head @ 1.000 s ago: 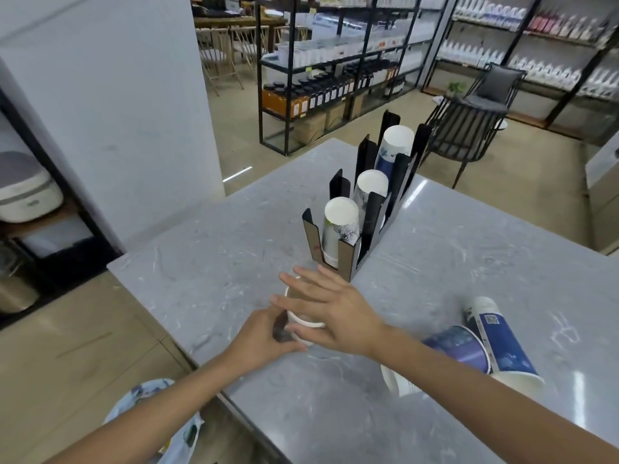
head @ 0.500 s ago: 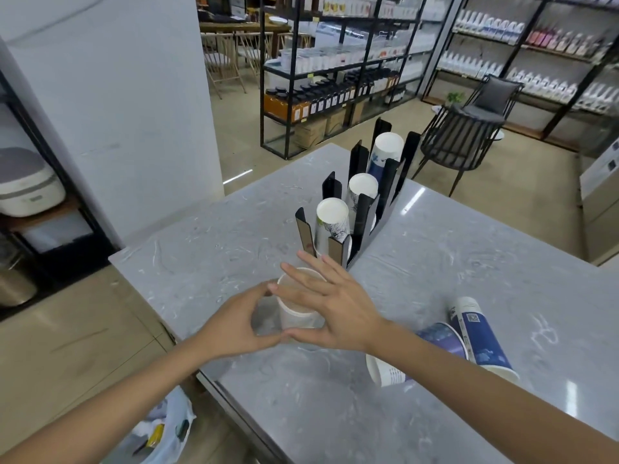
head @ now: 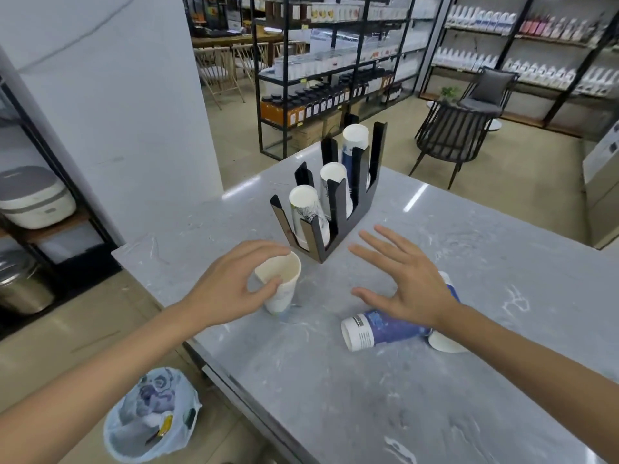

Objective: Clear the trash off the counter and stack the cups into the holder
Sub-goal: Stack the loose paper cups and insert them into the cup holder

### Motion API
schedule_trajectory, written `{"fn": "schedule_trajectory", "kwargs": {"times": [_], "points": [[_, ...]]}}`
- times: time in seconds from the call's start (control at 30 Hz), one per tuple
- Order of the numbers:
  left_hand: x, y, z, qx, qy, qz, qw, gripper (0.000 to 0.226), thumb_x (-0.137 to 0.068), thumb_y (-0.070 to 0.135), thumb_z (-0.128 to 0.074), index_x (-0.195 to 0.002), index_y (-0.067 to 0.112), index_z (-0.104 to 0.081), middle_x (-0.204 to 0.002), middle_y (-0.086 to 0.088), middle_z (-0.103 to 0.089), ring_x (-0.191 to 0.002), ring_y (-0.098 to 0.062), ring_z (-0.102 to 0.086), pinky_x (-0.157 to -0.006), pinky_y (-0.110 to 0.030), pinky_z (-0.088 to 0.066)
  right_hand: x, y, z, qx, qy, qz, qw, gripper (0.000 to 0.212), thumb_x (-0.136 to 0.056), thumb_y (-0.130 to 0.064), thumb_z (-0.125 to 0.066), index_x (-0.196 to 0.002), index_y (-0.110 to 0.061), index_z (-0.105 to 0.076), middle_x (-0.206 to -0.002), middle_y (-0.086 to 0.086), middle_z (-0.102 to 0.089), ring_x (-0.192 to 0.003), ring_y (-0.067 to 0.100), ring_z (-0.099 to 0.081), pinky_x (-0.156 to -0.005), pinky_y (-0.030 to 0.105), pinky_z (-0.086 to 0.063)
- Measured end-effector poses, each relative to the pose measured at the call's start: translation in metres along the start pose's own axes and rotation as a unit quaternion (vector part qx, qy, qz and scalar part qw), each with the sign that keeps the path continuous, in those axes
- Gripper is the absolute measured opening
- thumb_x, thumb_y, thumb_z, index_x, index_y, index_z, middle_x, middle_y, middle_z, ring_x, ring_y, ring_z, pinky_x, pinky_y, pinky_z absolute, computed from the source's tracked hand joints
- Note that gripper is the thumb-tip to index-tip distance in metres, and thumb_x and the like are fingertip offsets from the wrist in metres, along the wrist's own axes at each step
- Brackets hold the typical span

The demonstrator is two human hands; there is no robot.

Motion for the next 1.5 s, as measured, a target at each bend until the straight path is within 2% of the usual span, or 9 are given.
{"fn": "schedule_trajectory", "kwargs": {"times": [0.33, 0.5, 0.57, 0.77, 0.9, 1.13, 1.23, 1.33, 1.5], "points": [[-0.027, 0.08, -0.093, 0.021, -0.108, -0.015, 0.994, 0.056, -0.092, 0.043, -0.063, -0.144, 0.032, -0.045, -0.146, 0.012, -0.05, -0.131, -0.007, -0.045, -0.104, -0.02, -0.034, 0.115, 0.08, 0.008, 0.004, -0.015, -0.283, 0.959, 0.062, -0.091, -0.054, -0.066, -0.148, -0.036, -0.05, -0.165, 0.005, -0.035, -0.146, 0.032, -0.042, -0.114, 0.048, -0.043], [-0.038, 0.084, -0.146, -0.056, -0.21, -0.003, 0.976, 0.076, -0.09, 0.054, -0.06, -0.153, 0.026, -0.028, -0.158, 0.003, -0.036, -0.143, -0.018, -0.036, -0.113, -0.035, -0.035, 0.158, 0.108, -0.017, -0.08, -0.052, -0.473, 0.876, 0.075, -0.086, -0.071, -0.06, -0.152, -0.048, -0.035, -0.167, 0.013, -0.026, -0.154, 0.035, -0.026, -0.12, 0.051, -0.035], [-0.043, 0.083, -0.164, -0.081, -0.252, -0.002, 0.964, 0.085, -0.088, 0.058, -0.059, -0.156, 0.024, -0.021, -0.16, -0.001, -0.032, -0.145, -0.021, -0.034, -0.114, -0.037, -0.035, 0.167, 0.115, -0.027, -0.15, -0.043, -0.531, 0.833, 0.075, -0.086, -0.07, -0.06, -0.153, -0.048, -0.034, -0.161, 0.015, -0.035, -0.15, 0.034, -0.033, -0.118, 0.05, -0.036], [-0.044, 0.075, -0.198, -0.045, -0.315, 0.042, 0.947, 0.091, -0.085, 0.063, -0.063, -0.156, 0.021, -0.024, -0.158, -0.005, -0.039, -0.138, -0.025, -0.047, -0.111, -0.036, -0.04, 0.181, 0.119, -0.042, -0.228, -0.047, -0.599, 0.767, 0.095, -0.081, -0.068, -0.069, -0.157, -0.034, -0.025, -0.145, 0.011, -0.055, -0.123, 0.035, -0.061, -0.101, 0.04, -0.048], [-0.042, 0.067, -0.203, 0.003, -0.322, 0.057, 0.945, 0.077, -0.083, 0.054, -0.071, -0.148, 0.027, -0.038, -0.141, 0.003, -0.058, -0.116, -0.017, -0.061, -0.096, -0.029, -0.049, 0.185, 0.126, -0.04, -0.245, -0.081, -0.607, 0.752, 0.087, -0.077, -0.066, -0.074, -0.145, -0.024, -0.04, -0.131, 0.004, -0.063, -0.105, 0.025, -0.065, -0.091, 0.037, -0.053], [-0.046, 0.062, -0.197, -0.007, -0.295, 0.045, 0.954, 0.072, -0.073, 0.051, -0.078, -0.136, 0.029, -0.05, -0.126, 0.009, -0.064, -0.107, -0.012, -0.064, -0.09, -0.026, -0.051, 0.185, 0.14, -0.016, -0.248, -0.143, -0.537, 0.794, 0.078, -0.071, -0.054, -0.079, -0.137, -0.03, -0.048, -0.114, -0.006, -0.065, -0.091, 0.003, -0.063, -0.067, 0.019, -0.047], [-0.054, 0.059, -0.18, -0.028, -0.263, 0.022, 0.964, 0.073, -0.072, 0.042, -0.079, -0.137, 0.029, -0.05, -0.127, 0.01, -0.062, -0.108, -0.009, -0.061, -0.091, -0.024, -0.048, 0.182, 0.15, 0.023, -0.184, -0.18, -0.446, 0.857, 0.089, -0.065, -0.052, -0.081, -0.144, -0.034, -0.044, -0.124, -0.002, -0.065, -0.096, 0.008, -0.065, -0.074, 0.014, -0.046], [-0.067, 0.06, -0.16, -0.024, -0.23, -0.002, 0.973, 0.072, -0.071, 0.035, -0.08, -0.137, 0.026, -0.052, -0.126, 0.008, -0.063, -0.105, -0.007, -0.059, -0.089, -0.023, -0.047, 0.183, 0.157, 0.065, -0.103, -0.19, -0.35, 0.912, 0.089, -0.069, -0.047, -0.084, -0.146, -0.038, -0.04, -0.129, 0.004, -0.061, -0.108, 0.014, -0.061, -0.09, 0.023, -0.05], [-0.083, 0.07, -0.13, -0.005, -0.171, -0.027, 0.985, 0.074, -0.07, 0.034, -0.083, -0.137, 0.029, -0.053, -0.124, 0.013, -0.063, -0.105, -0.004, -0.061, -0.091, -0.021, -0.046, 0.188, 0.145, 0.113, -0.087, -0.212, -0.276, 0.934, 0.092, -0.066, -0.045, -0.082, -0.148, -0.039, -0.039, -0.124, -0.006, -0.053, -0.11, 0.009, -0.055, -0.097, 0.028, -0.053]]}}
Point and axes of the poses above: each hand's wrist, its own x-axis away from the middle knuckle, its own z-axis out of the back of the hand, y = z × x, the point moved 4 cm from there along -x, towards the middle knuckle
